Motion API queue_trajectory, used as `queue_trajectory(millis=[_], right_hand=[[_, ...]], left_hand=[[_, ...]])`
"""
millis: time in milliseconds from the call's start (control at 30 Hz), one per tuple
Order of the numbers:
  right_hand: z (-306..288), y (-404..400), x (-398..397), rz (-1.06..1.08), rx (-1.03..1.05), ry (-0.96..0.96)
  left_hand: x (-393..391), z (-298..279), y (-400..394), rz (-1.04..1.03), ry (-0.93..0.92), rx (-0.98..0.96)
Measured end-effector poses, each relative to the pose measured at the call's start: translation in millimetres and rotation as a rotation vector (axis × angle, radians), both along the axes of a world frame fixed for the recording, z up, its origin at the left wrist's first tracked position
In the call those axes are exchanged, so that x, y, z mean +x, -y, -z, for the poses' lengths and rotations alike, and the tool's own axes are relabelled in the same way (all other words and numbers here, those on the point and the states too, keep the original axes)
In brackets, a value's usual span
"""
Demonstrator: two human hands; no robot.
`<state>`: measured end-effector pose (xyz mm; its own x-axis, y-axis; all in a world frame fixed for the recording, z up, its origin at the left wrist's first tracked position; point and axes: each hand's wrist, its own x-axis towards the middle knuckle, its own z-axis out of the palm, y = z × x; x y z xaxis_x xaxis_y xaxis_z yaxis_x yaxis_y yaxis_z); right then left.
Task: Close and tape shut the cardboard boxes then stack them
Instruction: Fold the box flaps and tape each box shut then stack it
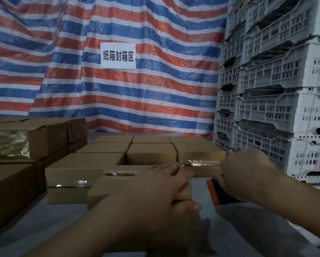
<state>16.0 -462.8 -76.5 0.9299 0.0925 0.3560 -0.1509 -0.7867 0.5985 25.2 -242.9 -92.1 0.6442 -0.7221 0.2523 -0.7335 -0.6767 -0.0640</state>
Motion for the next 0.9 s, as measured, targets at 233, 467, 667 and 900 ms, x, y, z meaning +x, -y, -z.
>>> queue_trajectory(millis=[233, 467, 667, 900], right_hand=[[44.0, 12.3, -24.9, 0.096, 0.26, 0.086], [62.9, 9.8, -42.8, 0.206, 0.404, 0.0], [21.4, -0.2, -42.2, -0.223, 0.848, 0.207], [34.0, -48.4, 3.4, -0.341, 1.983, 0.029]], left_hand=[[1.6, -0.6, 1.8, -0.013, 0.007, 0.008], [4.7, 1.5, 1.4, -0.014, 0.044, 0.008], [3.3, 1.7, 2.1, -0.007, 0.041, 0.002], [1.0, 0.0, 2.6, -0.003, 0.038, 0.012]])
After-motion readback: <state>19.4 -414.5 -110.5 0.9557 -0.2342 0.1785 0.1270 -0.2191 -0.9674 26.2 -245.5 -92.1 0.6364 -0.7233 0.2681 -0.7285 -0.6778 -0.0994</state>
